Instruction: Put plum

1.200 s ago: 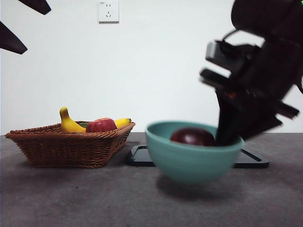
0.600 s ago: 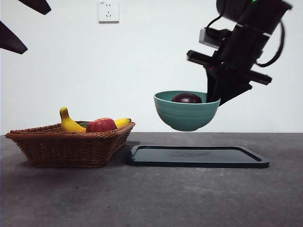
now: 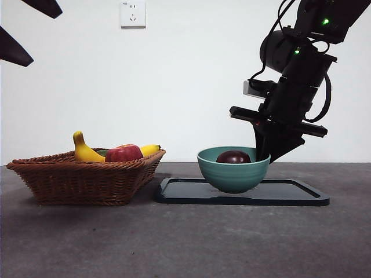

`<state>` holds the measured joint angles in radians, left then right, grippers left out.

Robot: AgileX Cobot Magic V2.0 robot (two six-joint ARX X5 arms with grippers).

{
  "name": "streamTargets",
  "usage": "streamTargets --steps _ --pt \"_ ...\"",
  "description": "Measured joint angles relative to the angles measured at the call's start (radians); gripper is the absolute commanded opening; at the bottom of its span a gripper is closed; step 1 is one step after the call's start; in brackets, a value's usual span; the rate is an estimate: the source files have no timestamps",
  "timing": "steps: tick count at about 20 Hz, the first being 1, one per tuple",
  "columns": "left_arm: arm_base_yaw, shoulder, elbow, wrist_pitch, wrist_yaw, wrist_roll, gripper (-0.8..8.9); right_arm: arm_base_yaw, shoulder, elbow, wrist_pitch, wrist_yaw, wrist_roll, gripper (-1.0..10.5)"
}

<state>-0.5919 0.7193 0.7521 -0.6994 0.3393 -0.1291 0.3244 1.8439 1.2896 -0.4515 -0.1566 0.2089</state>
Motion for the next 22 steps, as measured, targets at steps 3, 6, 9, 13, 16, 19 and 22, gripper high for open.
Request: streamTargets --steps 3,6,9,13,16,19,22 --pt "0.0 0.0 0.0 0.0 0.0 0.0 3.74 0.0 0.006 0.0 -0.008 0.0 0.0 0.1" --pt "0.0 0.0 0.0 0.0 0.0 0.0 3.74 0.0 0.006 0.0 -0.008 0.0 -0.002 0.4" --pt "0.0 0.0 0.0 0.0 0.0 0.0 3.74 0.0 0.006 0.0 -0.01 -0.001 -0.002 2.1" --pt "0.0 0.0 0.0 0.0 0.0 0.0 3.74 0.0 0.006 0.0 -0.019 0.002 -0.002 2.2" --pt "0.0 0.0 0.0 0.0 0.0 0.0 3.74 -0.013 -0.017 0.0 -0.032 0.006 0.001 2.2" --pt "0.0 0.0 0.0 0.0 0.0 0.0 3.74 -0.023 -0.141 0.001 -0.044 0.023 0.0 2.2" --pt "0.0 0.0 0.0 0.0 0.0 0.0 3.74 -0.026 -0.297 0.01 -0.111 0.023 -0.013 2.2"
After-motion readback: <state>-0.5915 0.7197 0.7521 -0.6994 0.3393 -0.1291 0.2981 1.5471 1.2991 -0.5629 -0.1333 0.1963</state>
